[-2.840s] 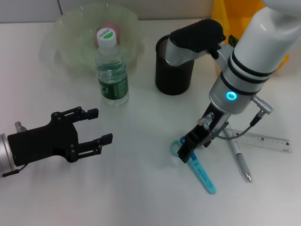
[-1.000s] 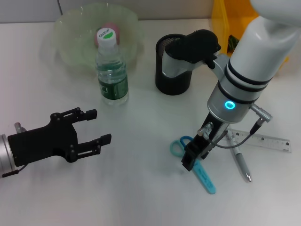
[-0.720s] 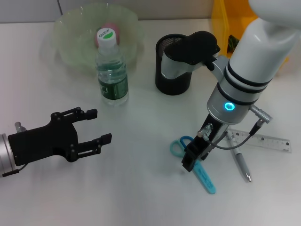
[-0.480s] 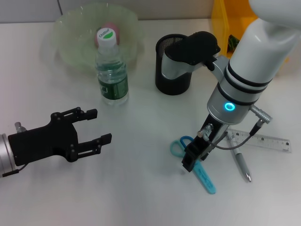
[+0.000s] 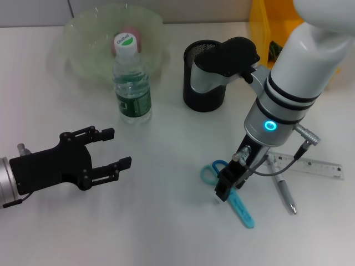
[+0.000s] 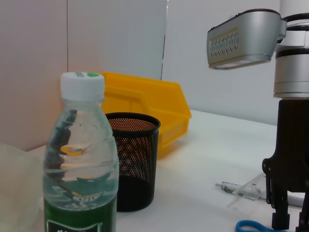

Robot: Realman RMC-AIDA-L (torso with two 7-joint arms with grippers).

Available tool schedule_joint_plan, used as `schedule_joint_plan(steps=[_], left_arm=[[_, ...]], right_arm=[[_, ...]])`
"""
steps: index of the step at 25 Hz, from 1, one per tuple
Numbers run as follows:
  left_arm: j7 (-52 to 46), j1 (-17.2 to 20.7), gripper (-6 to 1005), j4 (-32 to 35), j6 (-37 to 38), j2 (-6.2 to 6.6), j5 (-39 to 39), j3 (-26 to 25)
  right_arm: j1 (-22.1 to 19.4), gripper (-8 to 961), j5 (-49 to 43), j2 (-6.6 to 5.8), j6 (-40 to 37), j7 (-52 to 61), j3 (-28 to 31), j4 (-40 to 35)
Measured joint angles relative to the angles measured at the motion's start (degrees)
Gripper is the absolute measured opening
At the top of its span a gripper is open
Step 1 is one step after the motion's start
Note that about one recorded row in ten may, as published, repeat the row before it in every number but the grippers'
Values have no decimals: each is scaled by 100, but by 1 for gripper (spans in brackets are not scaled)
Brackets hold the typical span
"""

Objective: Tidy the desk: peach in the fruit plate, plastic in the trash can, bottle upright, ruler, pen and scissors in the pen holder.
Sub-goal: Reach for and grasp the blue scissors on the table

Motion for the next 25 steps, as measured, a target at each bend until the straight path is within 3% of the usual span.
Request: schedule_joint_plan(steps=[5,10,17,25], left_arm=[[0,4,756,0,-4,0,0,0],[0,7,756,0,-16,0,0,0],[0,9,756,0,-41,0,0,0],[7,1,757,0,-86,-10,-1,0]], right_arm=[[12,461,15,0,3,2,-66,3],[19,381,31,0,17,3,-66,3],[25,385,37,0,27,3,-66,3],[68,324,37,0,29,0,-222,3]])
